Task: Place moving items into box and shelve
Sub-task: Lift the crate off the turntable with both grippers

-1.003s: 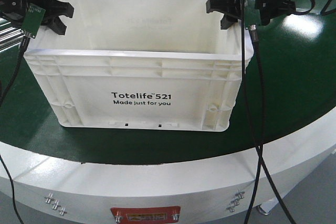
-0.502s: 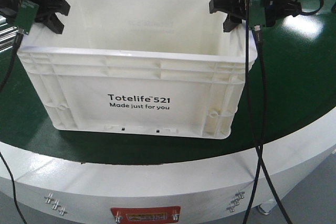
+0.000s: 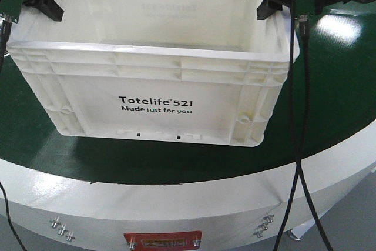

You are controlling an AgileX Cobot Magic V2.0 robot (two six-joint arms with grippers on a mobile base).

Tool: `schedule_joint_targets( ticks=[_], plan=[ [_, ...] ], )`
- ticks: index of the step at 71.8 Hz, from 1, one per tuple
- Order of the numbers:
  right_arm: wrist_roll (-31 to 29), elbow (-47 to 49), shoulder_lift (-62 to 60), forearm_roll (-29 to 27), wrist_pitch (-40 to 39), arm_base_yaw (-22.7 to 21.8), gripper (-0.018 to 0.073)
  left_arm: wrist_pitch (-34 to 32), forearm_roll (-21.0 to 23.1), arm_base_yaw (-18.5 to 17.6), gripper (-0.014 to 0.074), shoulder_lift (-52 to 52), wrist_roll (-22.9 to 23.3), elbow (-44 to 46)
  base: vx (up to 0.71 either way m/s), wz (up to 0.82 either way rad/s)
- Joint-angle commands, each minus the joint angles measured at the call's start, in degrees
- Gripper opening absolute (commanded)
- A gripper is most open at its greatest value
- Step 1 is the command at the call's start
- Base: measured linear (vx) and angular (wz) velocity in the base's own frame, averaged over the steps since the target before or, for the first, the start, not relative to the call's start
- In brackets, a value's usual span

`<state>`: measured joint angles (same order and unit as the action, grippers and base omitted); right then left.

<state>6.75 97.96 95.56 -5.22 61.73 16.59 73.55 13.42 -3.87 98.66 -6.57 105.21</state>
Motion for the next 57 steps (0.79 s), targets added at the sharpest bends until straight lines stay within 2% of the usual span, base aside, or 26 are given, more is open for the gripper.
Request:
schedule_joint_targets(
  ticks=[1, 21, 43, 57],
  plan=[
    [-2.40, 2.23, -4.63, -3.19, -5.43, 0.26, -0.0012, -4.40, 5.99, -0.51, -0.0021, -4.81, -0.71, 2.60, 0.00, 0.00],
    [-2.40, 2.23, -6.59, -3.35, -3.23, 0.26, -0.0012, -3.21, 5.99, -0.51, -0.0020, -6.97, -0.71, 2.60, 0.00, 0.00],
    [-2.92, 2.23, -6.89, -7.73, -2.49, 0.26, -0.0012, -2.79, 9.88, -0.51, -0.0020, -7.87, -0.73, 2.60, 0.00, 0.00],
    [-2.92, 2.23, -6.89, -8.22, -2.35, 0.26, -0.0012, -3.25, 9.88, -0.51, -0.0020, -7.87, -0.73, 2.60, 0.00, 0.00]
  ],
)
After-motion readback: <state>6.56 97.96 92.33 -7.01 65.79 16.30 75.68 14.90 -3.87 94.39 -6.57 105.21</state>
